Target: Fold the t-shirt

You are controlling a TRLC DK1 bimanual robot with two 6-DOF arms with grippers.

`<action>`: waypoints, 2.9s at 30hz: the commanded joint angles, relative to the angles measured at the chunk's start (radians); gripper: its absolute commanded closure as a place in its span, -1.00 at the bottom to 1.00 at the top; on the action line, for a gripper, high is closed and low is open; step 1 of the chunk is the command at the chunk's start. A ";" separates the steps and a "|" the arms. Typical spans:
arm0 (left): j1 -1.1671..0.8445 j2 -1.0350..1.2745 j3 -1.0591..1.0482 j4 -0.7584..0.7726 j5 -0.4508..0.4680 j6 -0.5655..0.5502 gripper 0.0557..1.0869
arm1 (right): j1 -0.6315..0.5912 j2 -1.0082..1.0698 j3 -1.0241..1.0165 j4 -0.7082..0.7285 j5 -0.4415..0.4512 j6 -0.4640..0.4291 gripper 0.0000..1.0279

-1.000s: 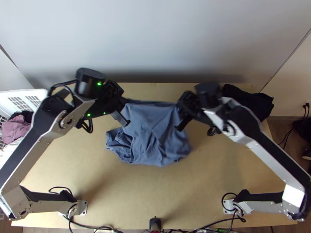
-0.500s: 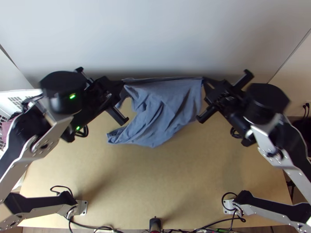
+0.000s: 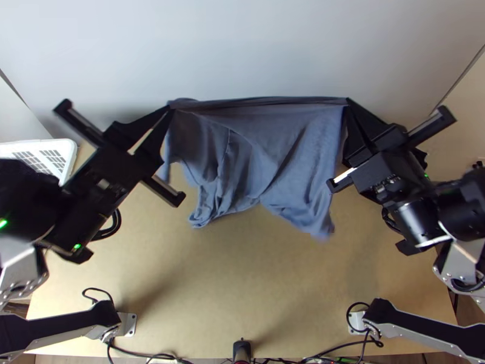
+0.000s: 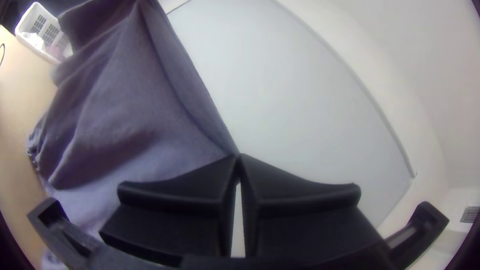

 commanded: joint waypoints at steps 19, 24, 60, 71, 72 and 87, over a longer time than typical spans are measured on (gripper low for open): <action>0.033 -0.085 -0.418 0.521 -0.025 0.161 0.94 | 0.069 -0.075 -0.169 0.206 0.114 -0.267 0.95; 0.113 0.025 -0.427 0.443 -0.017 -0.033 0.94 | 0.011 -0.101 -0.203 0.045 0.113 -0.080 0.95; 0.343 0.071 -0.245 -0.357 0.337 -0.756 0.93 | -0.457 0.126 -0.200 -0.246 -0.199 0.684 0.61; 0.337 0.163 -0.082 -0.395 0.336 -0.756 0.93 | -0.438 0.106 -0.197 -0.298 -0.208 0.703 -0.90; 0.340 0.174 -0.042 -0.395 0.336 -0.756 0.93 | -0.438 0.106 -0.197 -0.298 -0.208 0.703 -0.90; 0.101 0.358 0.162 -0.702 0.474 -0.750 0.93 | -0.346 0.104 -0.189 -0.324 -0.248 0.697 -0.90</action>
